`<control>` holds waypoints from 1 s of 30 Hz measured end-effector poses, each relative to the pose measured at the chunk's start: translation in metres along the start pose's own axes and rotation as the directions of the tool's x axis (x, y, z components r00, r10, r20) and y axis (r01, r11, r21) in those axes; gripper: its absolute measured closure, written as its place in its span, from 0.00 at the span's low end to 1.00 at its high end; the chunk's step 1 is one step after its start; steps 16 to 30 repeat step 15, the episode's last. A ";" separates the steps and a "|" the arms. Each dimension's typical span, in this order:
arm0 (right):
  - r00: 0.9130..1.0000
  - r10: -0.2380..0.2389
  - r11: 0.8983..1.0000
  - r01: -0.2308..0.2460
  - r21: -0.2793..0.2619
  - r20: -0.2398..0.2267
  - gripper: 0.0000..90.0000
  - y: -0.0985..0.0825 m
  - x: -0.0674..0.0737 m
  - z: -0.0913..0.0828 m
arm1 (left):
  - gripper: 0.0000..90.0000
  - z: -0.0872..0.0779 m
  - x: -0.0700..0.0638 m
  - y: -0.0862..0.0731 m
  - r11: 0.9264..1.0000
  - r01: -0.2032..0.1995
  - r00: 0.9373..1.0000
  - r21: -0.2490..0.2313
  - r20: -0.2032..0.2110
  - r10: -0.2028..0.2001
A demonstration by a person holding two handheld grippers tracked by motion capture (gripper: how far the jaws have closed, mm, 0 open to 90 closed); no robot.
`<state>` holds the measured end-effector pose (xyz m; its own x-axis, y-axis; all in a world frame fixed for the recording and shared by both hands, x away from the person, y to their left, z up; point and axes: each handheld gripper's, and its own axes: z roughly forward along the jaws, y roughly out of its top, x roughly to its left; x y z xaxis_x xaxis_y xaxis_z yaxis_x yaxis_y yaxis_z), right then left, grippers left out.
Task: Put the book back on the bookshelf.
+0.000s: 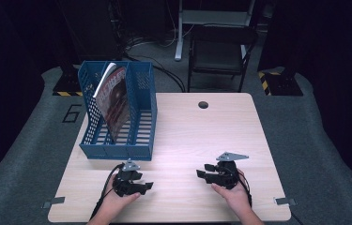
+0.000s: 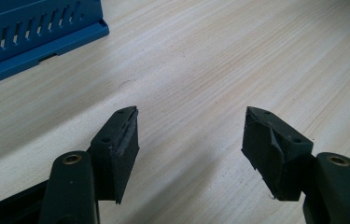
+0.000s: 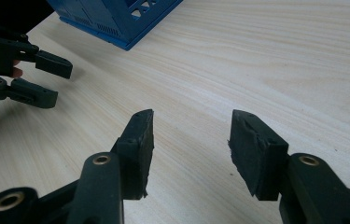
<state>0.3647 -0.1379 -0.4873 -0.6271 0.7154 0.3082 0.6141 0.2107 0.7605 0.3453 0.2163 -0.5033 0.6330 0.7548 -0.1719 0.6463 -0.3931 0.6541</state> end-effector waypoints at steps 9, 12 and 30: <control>1.000 0.005 1.000 -0.005 -0.001 0.012 0.55 0.001 0.001 -0.002 | 0.40 -0.004 0.000 -0.002 1.000 0.017 1.000 -0.019 -0.009 -0.017; 1.000 0.001 1.000 -0.001 -0.003 0.010 0.55 0.000 0.001 -0.002 | 0.40 -0.006 0.000 -0.002 0.999 0.022 1.000 -0.025 -0.010 -0.022; 1.000 0.014 1.000 -0.014 -0.012 0.013 0.54 0.000 -0.001 -0.003 | 0.40 -0.008 0.001 -0.002 0.999 0.035 0.999 -0.035 -0.007 -0.035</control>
